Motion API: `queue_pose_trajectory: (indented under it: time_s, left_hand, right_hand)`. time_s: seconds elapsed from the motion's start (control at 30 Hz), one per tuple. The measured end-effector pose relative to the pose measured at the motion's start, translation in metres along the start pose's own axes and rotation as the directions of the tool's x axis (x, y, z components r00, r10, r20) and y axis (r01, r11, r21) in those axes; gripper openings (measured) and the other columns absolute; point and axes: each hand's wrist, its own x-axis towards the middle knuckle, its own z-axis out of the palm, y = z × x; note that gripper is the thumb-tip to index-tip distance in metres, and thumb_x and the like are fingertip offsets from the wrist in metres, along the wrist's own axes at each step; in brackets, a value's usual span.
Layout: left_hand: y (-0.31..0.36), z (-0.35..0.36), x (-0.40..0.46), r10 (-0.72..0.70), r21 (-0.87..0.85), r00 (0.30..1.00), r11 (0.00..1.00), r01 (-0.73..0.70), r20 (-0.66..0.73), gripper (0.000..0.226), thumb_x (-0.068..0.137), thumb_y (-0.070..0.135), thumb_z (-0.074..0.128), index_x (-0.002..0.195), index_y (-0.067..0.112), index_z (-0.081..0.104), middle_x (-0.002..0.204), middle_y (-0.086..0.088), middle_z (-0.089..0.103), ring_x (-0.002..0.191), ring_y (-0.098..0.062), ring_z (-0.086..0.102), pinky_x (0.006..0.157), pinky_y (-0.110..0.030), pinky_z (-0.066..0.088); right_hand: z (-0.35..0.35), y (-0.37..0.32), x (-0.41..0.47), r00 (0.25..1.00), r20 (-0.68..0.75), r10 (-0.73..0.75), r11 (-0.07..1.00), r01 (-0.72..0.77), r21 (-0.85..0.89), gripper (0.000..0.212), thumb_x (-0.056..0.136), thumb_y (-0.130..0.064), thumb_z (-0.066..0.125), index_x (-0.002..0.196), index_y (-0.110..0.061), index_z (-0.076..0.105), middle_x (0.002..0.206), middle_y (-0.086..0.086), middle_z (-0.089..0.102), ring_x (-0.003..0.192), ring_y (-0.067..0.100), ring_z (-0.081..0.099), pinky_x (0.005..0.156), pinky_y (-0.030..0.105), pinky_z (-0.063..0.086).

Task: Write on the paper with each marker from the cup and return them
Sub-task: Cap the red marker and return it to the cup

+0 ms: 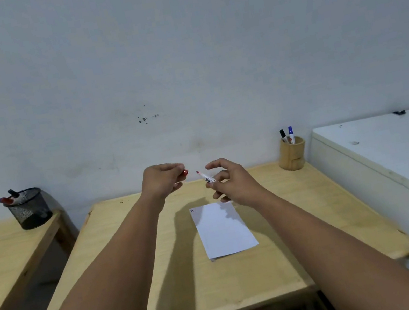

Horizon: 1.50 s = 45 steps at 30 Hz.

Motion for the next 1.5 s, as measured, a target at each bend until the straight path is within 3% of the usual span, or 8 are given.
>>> queue_pose_trajectory:
  time_s: [0.4,0.6,0.8,0.9,1.1,1.23,1.37,1.5]
  left_hand:
    - [0.014,0.039,-0.019,0.053,0.109,0.994,0.992,-0.063,0.091,0.015,0.093,0.013,0.074,0.102,0.002,0.078,0.086,-0.007,0.078,0.078,-0.013,0.075,0.093,-0.042,0.059]
    - [0.010,0.078,-0.014,0.066,0.155,0.991,0.984,-0.084,0.120,0.011,0.093,0.010,0.073,0.095,0.000,0.078,0.088,-0.015,0.078,0.079,-0.020,0.074,0.092,-0.045,0.060]
    - [0.016,0.146,0.008,0.032,0.261,0.954,0.959,-0.114,0.297,0.027,0.102,0.024,0.059,0.115,0.005,0.074,0.106,-0.010,0.077,0.091,-0.022,0.072,0.083,-0.037,0.058]
    - [0.011,0.183,0.032,0.051,0.292,0.954,0.946,-0.141,0.295,0.048,0.101,0.032,0.060,0.147,0.020,0.053,0.118,-0.006,0.071,0.097,-0.021,0.071,0.086,-0.038,0.059]
    - [-0.013,0.254,0.076,0.074,0.443,0.944,0.870,-0.219,0.322,0.071,0.089,0.040,0.074,0.152,0.022,0.046,0.134,-0.006,0.065,0.116,-0.025,0.066,0.101,-0.040,0.052]
    - [-0.038,0.302,0.097,0.094,0.489,0.934,0.831,-0.264,0.345,0.085,0.084,0.043,0.079,0.156,0.019,0.040,0.148,-0.010,0.056,0.130,-0.024,0.058,0.103,-0.040,0.051]
    - [-0.063,0.336,0.115,0.092,0.506,0.946,0.827,-0.247,0.311,0.094,0.076,0.052,0.083,0.154,0.020,0.040,0.150,-0.007,0.054,0.132,-0.024,0.056,0.103,-0.043,0.050]
    - [-0.080,0.353,0.123,0.123,0.514,0.931,0.805,-0.297,0.345,0.076,0.074,0.054,0.083,0.138,0.026,0.053,0.133,0.001,0.067,0.115,-0.021,0.065,0.090,-0.042,0.056]
  right_hand:
    - [-0.019,-0.004,-0.017,0.998,-0.061,-0.023,1.000,0.023,0.001,0.021,0.097,-0.010,0.075,0.108,-0.028,0.077,0.102,0.000,0.076,0.065,0.008,0.074,0.069,0.029,0.052]
    - [-0.037,0.009,-0.017,0.986,-0.164,-0.029,0.998,0.037,0.047,0.019,0.095,-0.008,0.077,0.098,-0.027,0.077,0.095,0.001,0.075,0.060,0.008,0.071,0.055,0.014,0.048]
    - [-0.086,0.046,-0.007,0.955,-0.290,0.060,0.991,-0.022,0.134,0.023,0.095,-0.004,0.077,0.116,-0.011,0.073,0.081,-0.004,0.073,0.065,0.010,0.072,0.061,0.019,0.050]
    - [-0.130,0.056,0.009,0.903,-0.426,0.062,0.997,-0.040,0.059,0.017,0.094,-0.010,0.079,0.109,-0.018,0.074,0.084,-0.007,0.074,0.076,0.006,0.070,0.066,0.011,0.048]
    - [-0.228,0.063,0.057,0.704,-0.709,-0.037,0.997,-0.019,-0.071,0.011,0.090,-0.014,0.080,0.097,-0.021,0.074,0.091,-0.010,0.074,0.081,-0.003,0.068,0.076,0.018,0.052]
    - [-0.266,0.070,0.094,0.697,-0.708,-0.115,0.981,-0.032,-0.191,0.014,0.090,-0.014,0.082,0.101,-0.016,0.074,0.084,-0.015,0.069,0.077,-0.005,0.064,0.073,0.013,0.049]
    - [-0.274,0.086,0.125,0.736,-0.669,-0.100,0.959,-0.109,-0.263,0.016,0.087,-0.021,0.084,0.099,-0.022,0.074,0.085,-0.013,0.072,0.084,0.008,0.072,0.086,0.032,0.060]
    - [-0.268,0.107,0.135,0.775,-0.632,-0.030,0.898,-0.256,-0.357,0.020,0.083,-0.031,0.083,0.097,-0.034,0.069,0.084,-0.018,0.072,0.095,0.018,0.075,0.093,0.044,0.060]
